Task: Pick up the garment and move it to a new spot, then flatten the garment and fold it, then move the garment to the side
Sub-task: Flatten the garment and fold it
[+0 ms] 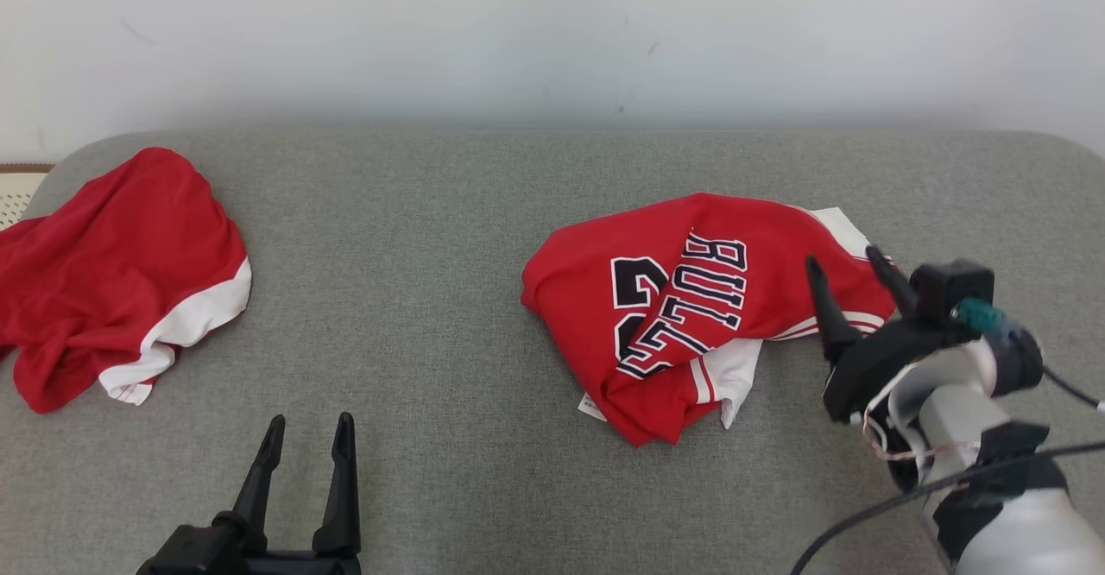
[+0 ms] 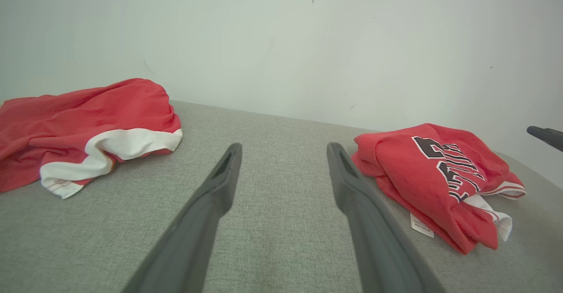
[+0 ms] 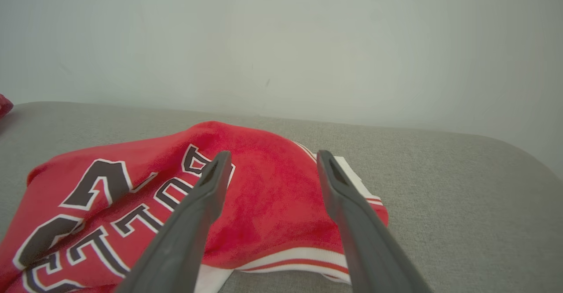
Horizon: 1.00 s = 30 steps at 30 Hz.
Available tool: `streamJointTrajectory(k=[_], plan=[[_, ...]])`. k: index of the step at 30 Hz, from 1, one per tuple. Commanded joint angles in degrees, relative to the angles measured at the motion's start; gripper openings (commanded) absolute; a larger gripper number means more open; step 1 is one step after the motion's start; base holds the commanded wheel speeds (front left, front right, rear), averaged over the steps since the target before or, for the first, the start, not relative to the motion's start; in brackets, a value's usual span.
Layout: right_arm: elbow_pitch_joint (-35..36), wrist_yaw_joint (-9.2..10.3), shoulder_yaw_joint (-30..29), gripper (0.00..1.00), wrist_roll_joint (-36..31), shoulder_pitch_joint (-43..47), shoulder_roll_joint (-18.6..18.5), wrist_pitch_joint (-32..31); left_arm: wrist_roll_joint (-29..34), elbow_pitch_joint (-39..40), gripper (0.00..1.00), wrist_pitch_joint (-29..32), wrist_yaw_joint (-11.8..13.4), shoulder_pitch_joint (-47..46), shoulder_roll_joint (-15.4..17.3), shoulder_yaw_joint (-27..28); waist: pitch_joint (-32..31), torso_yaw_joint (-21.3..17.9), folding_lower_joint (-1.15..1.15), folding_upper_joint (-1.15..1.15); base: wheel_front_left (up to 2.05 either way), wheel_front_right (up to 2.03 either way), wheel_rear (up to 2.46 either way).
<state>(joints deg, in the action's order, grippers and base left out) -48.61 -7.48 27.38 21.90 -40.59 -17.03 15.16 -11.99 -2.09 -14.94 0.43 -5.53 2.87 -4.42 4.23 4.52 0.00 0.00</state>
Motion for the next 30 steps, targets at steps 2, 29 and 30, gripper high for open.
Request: streamJointTrajectory(k=[2,29,30], plan=[[1.53,-0.03,0.57,1.0,0.91,2.83,0.59,0.13,-0.03,0.2,1.0,-0.25,-0.06,0.87,0.04,0.23,0.1,-0.1,0.0,0.0,0.0,0.0,0.0],[-6.27,-0.03,5.29,0.25,7.46,7.43,7.07,-1.46,0.08,-0.18,1.0,-0.25,-0.78,-1.02,0.03,-0.22,2.86,3.09,0.0,0.0,0.0,0.0,0.0],[-6.65,-0.03,5.55,0.0,7.72,7.15,7.19,-1.37,0.06,-0.26,1.0,-0.25,-0.8,-1.08,0.04,-0.21,2.93,3.18,0.0,0.0,0.0,0.0,0.0]])
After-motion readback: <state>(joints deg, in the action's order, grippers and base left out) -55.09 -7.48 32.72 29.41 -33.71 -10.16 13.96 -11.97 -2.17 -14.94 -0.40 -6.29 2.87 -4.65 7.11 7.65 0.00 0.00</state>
